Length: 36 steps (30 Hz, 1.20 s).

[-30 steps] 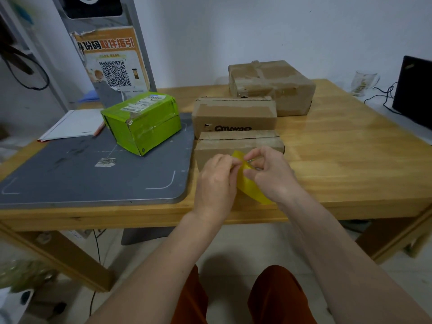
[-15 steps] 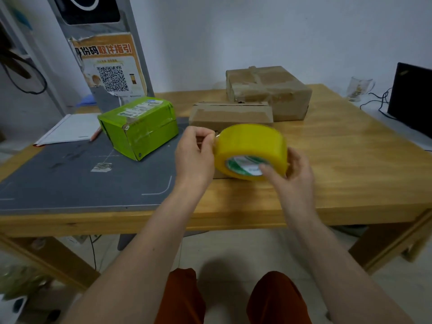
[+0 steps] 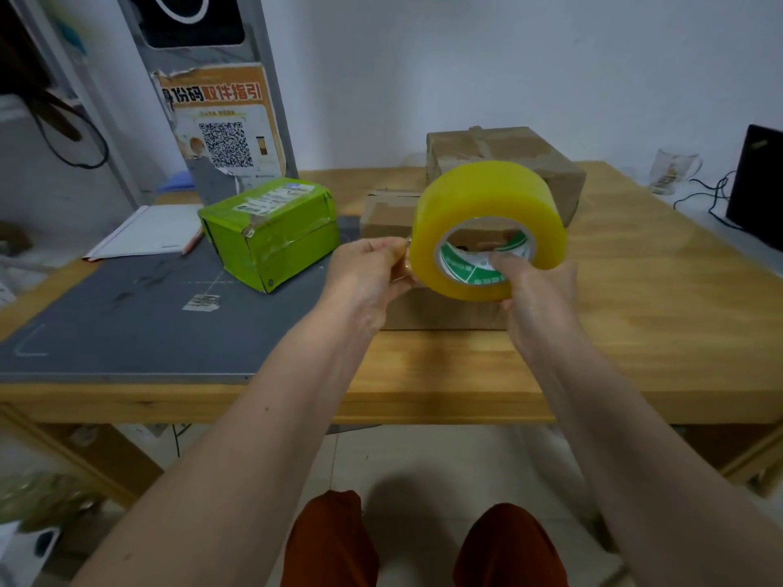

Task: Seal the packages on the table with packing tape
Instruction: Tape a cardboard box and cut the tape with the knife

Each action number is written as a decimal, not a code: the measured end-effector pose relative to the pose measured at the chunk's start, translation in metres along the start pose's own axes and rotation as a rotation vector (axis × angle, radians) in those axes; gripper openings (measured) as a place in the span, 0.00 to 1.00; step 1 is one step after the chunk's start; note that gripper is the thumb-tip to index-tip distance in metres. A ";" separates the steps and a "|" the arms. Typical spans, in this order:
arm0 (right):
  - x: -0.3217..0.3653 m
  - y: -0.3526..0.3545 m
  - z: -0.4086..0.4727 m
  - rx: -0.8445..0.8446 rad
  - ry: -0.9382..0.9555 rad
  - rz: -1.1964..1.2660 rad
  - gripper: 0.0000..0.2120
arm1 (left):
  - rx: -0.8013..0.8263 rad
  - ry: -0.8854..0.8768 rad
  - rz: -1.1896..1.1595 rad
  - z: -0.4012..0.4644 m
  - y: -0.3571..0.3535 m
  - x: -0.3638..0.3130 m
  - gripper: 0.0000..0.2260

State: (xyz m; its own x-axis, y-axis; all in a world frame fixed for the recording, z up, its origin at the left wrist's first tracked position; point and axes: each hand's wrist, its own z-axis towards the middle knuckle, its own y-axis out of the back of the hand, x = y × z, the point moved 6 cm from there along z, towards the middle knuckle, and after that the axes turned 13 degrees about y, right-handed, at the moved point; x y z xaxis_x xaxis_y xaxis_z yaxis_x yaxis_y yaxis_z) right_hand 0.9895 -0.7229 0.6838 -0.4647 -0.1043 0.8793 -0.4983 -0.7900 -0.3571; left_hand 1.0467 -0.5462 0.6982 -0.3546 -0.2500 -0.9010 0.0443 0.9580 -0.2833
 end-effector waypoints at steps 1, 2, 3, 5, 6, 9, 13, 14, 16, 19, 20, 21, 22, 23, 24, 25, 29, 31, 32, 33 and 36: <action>0.002 -0.002 0.003 -0.007 0.022 -0.021 0.16 | -0.009 -0.005 -0.010 0.001 0.002 0.000 0.05; 0.003 -0.003 0.006 -0.017 0.038 -0.029 0.15 | -0.015 -0.007 -0.024 0.002 0.004 0.001 0.05; 0.002 -0.004 0.008 -0.026 0.049 -0.033 0.15 | -0.014 0.001 -0.044 0.003 0.006 0.001 0.05; 0.001 -0.006 0.011 -0.019 0.069 -0.052 0.15 | 0.002 0.054 -0.098 0.007 0.009 0.004 0.05; 0.001 -0.007 0.012 -0.005 0.081 -0.077 0.15 | 0.015 0.087 -0.123 0.009 0.010 0.006 0.06; 0.003 -0.013 0.015 0.077 0.119 -0.161 0.15 | 0.057 0.171 -0.154 0.011 0.013 0.010 0.07; 0.015 -0.019 0.028 0.149 0.209 -0.335 0.13 | 0.116 0.235 -0.251 0.019 0.024 -0.004 0.08; 0.020 -0.020 0.032 0.169 0.236 -0.396 0.13 | 0.119 0.234 -0.249 0.022 0.029 -0.011 0.08; 0.025 -0.024 0.040 0.212 0.279 -0.498 0.15 | 0.114 0.227 -0.193 0.029 0.037 -0.021 0.08; 0.025 -0.033 0.046 0.264 0.351 -0.624 0.18 | 0.089 0.240 -0.137 0.039 0.043 -0.023 0.10; 0.024 -0.036 0.048 0.284 0.368 -0.673 0.18 | 0.077 0.239 -0.138 0.043 0.046 -0.023 0.10; 0.023 -0.036 0.052 0.302 0.382 -0.730 0.19 | 0.058 0.231 -0.146 0.049 0.052 -0.024 0.10; 0.023 -0.035 0.058 0.315 0.392 -0.797 0.20 | 0.028 0.216 -0.155 0.056 0.061 -0.025 0.10; 0.022 -0.033 0.064 0.317 0.392 -0.867 0.21 | -0.010 0.199 -0.152 0.063 0.069 -0.026 0.10; 0.021 -0.030 0.069 0.309 0.388 -0.923 0.22 | -0.044 0.185 -0.129 0.070 0.075 -0.026 0.10; 0.020 -0.028 0.074 0.291 0.390 -0.951 0.23 | -0.068 0.178 -0.089 0.076 0.078 -0.023 0.10; 0.017 -0.024 0.076 0.163 0.476 -0.838 0.20 | -0.127 0.191 -0.026 0.094 0.075 -0.001 0.12; 0.017 -0.025 0.080 0.142 0.505 -0.815 0.19 | -0.158 0.168 -0.011 0.103 0.071 0.001 0.13; 0.017 -0.027 0.084 0.159 0.517 -0.830 0.20 | -0.185 0.150 0.008 0.108 0.069 -0.001 0.13; 0.017 -0.029 0.089 0.186 0.530 -0.860 0.22 | -0.215 0.135 0.041 0.112 0.067 -0.003 0.14; 0.019 -0.034 0.099 0.241 0.581 -0.906 0.24 | -0.269 0.094 0.168 0.122 0.061 -0.001 0.14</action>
State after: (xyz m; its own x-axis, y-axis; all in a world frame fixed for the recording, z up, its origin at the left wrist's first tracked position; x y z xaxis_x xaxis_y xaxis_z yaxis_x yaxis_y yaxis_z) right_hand 1.0696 -0.7579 0.7440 -0.3041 0.8230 0.4798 -0.7020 -0.5340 0.4712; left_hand 1.1640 -0.5043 0.6418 -0.4482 -0.0836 -0.8900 -0.1344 0.9906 -0.0253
